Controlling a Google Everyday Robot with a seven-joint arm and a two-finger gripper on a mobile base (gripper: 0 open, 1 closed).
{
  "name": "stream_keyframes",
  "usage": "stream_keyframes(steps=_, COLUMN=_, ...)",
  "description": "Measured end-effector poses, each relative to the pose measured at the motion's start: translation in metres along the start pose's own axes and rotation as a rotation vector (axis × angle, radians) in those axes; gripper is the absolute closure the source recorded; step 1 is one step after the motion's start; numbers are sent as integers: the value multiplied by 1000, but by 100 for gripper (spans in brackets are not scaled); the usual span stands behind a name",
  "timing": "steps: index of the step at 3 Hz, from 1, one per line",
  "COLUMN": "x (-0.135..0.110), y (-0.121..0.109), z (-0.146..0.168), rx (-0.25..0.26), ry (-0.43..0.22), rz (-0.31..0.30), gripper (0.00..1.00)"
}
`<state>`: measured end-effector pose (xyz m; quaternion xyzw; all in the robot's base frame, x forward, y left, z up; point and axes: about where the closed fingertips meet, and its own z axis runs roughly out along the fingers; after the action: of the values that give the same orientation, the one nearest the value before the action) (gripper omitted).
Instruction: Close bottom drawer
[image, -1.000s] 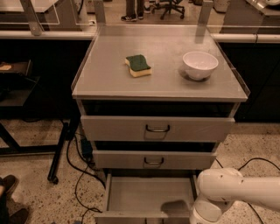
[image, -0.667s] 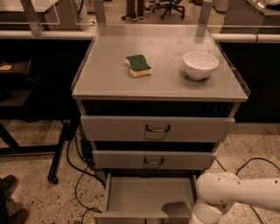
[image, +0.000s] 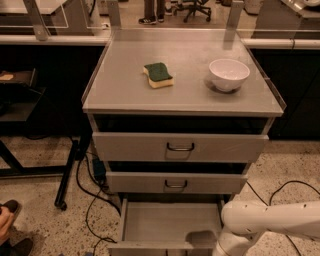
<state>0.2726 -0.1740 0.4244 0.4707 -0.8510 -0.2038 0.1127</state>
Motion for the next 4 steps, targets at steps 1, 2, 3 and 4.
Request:
stream_keyframes(steps=1, x=-11, y=-28, z=24, rx=-6, ry=-16, rz=79, gripper=100)
stream_keyframes(steps=2, x=-20, y=-56, z=41, rx=-13, ry=-29, rz=155, gripper=100)
stream_keyframes(steps=3, x=-21, y=-59, z=44, rx=-16, ry=-30, rz=161, gripper=100)
stream_keyframes(steps=4, x=-14, y=-77, z=53, rx=-20, ry=-107, rz=317, gripper=100)
